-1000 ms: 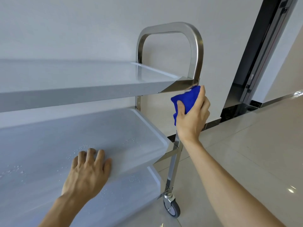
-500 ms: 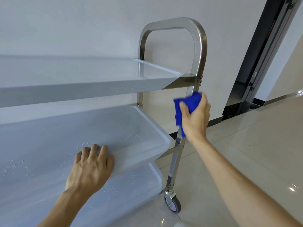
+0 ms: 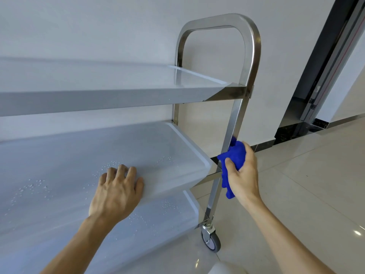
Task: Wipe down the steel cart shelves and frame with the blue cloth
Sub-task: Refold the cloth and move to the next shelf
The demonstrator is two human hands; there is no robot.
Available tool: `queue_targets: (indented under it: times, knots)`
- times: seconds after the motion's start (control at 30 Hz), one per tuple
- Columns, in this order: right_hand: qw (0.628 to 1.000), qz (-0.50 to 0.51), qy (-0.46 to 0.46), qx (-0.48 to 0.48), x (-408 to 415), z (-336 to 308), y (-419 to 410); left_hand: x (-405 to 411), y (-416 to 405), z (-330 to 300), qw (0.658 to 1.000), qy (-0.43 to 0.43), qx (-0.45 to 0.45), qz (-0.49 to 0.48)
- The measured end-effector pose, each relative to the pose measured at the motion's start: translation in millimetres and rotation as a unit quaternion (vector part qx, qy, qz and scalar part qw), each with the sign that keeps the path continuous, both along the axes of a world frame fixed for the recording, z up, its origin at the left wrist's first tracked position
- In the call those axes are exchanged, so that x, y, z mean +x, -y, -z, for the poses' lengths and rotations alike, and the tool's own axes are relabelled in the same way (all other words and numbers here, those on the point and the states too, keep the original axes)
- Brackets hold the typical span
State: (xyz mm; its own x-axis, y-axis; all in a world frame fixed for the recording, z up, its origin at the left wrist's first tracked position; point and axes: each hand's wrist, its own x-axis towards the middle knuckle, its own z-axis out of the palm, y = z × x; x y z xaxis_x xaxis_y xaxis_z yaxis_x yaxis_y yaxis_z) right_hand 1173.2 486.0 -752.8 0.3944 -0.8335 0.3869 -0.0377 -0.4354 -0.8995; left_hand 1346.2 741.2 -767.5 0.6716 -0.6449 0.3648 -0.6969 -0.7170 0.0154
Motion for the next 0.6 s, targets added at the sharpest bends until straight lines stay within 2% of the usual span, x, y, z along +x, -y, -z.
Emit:
queue_targets:
  times: [0.13, 0.23, 0.3, 0.37, 0.4, 0.47, 0.5, 0.6]
  knots:
    - [0.985, -0.055, 0.086, -0.137, 8.2, -24.7, -31.6, 6.2, 1.6, 4.2, 0.997, -0.043, -0.068, 0.0]
    - [0.965, -0.159, 0.043, -0.203, 33.9, -45.0, -48.8, 9.0, -0.4, 7.9, 0.979, -0.1, -0.174, 0.031]
    - [0.95, -0.243, -0.007, -0.198, 50.4, -50.4, -54.5, 9.9, -1.0, 6.5, 0.958, -0.135, -0.253, 0.029]
    - [0.929, -0.343, -0.095, -0.101, 61.8, -51.3, -52.8, 11.9, -2.0, 4.2, 0.941, -0.156, -0.301, 0.016]
    - [0.909, -0.376, -0.171, -0.059, 64.9, -50.3, -49.7, 12.5, -3.1, 3.5, 0.94, -0.156, -0.302, 0.018]
    - [0.86, -0.395, -0.318, -0.059, 65.7, -46.8, -41.1, 11.4, -5.8, 3.6, 0.951, -0.14, -0.271, 0.044]
    - [0.849, -0.396, -0.344, -0.065, 65.9, -46.6, -38.0, 9.9, -6.5, 3.5, 0.958, -0.126, -0.249, 0.063]
    - [0.839, -0.422, -0.342, -0.026, 70.1, -58.6, -37.4, 6.3, -7.5, 0.5, 0.973, -0.089, -0.184, 0.103]
